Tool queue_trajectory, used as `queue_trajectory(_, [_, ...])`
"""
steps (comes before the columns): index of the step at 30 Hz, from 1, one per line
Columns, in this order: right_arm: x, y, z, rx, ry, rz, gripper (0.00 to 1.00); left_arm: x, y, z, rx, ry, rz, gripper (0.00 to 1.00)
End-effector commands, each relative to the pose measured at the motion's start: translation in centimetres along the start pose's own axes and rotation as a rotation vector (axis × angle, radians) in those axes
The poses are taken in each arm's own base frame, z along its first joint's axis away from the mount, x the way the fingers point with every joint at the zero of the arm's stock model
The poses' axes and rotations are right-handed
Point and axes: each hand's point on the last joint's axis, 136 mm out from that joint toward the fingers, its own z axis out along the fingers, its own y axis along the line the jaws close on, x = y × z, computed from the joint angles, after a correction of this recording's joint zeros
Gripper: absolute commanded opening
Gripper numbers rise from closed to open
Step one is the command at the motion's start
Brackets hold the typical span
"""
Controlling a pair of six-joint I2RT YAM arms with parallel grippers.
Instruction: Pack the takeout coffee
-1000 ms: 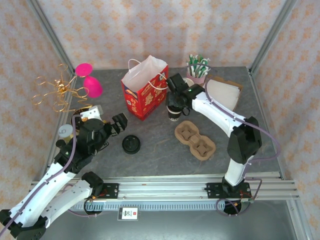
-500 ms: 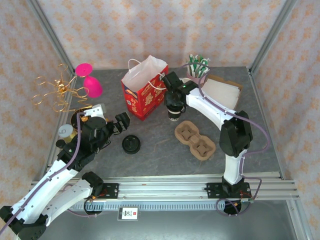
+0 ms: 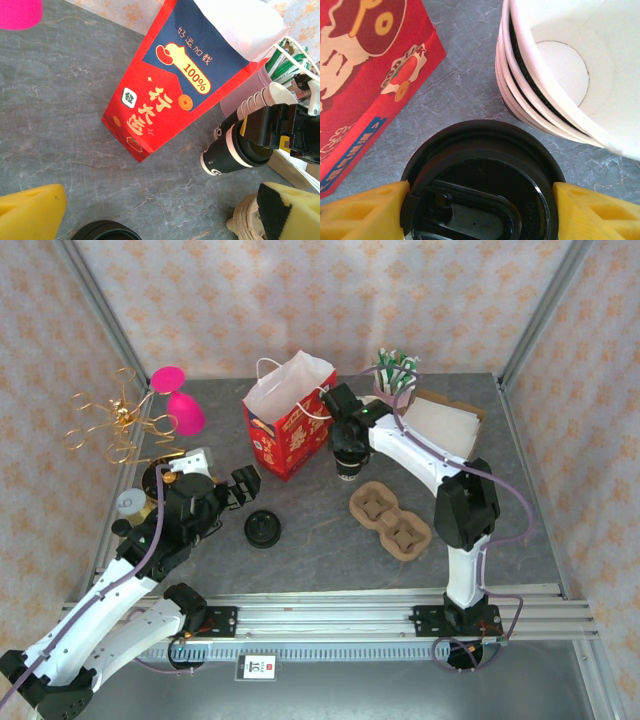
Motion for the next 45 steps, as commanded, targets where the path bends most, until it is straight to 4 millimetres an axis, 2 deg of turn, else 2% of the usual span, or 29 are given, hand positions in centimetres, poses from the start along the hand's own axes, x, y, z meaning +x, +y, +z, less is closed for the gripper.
queue_trajectory(1, [-0.3, -0.5, 0.3, 0.027, 0.005, -0.017, 0.70, -0.1, -0.1, 0.1, 0.001, -0.011, 0.021, 0.99])
queue_trajectory(6, [-0.6, -0.9, 0.0, 0.044, -0.010, -0.010, 0.71, 0.0, 0.0, 0.2, -0.003, -0.009, 0.024, 0.99])
queue_trajectory(11, [-0.1, -1.4, 0.8, 0.031, 0.025, 0.011, 0.75, 0.0, -0.1, 0.2, -0.002, -0.007, 0.024, 0.99])
queue_trajectory(16, [-0.2, -1.1, 0.6, 0.007, 0.016, 0.016, 0.80, -0.1, -0.2, 0.2, 0.000, -0.008, 0.021, 0.99])
queue_trajectory(20, [0.4, -1.0, 1.3, 0.012, 0.042, 0.005, 0.82, -0.1, -0.2, 0.2, -0.001, -0.009, 0.018, 0.99])
queue_trajectory(26, [1.2, -0.9, 1.9, 0.005, 0.064, 0.002, 0.78, -0.2, -0.2, 0.2, 0.000, -0.010, 0.018, 0.99])
queue_trajectory(36, [3.3, -1.6, 3.5, 0.042, 0.141, -0.016, 0.78, -0.3, -0.1, 0.1, -0.005, -0.012, 0.019, 0.99])
queue_trajectory(42, [3.9, -1.9, 3.2, 0.052, 0.161, -0.024, 0.74, -0.2, -0.1, 0.0, -0.006, -0.007, 0.026, 0.99])
queue_trajectory(45, [3.9, -2.2, 2.4, 0.042, 0.149, -0.017, 0.74, -0.3, -0.2, -0.1, -0.001, -0.003, 0.040, 0.99])
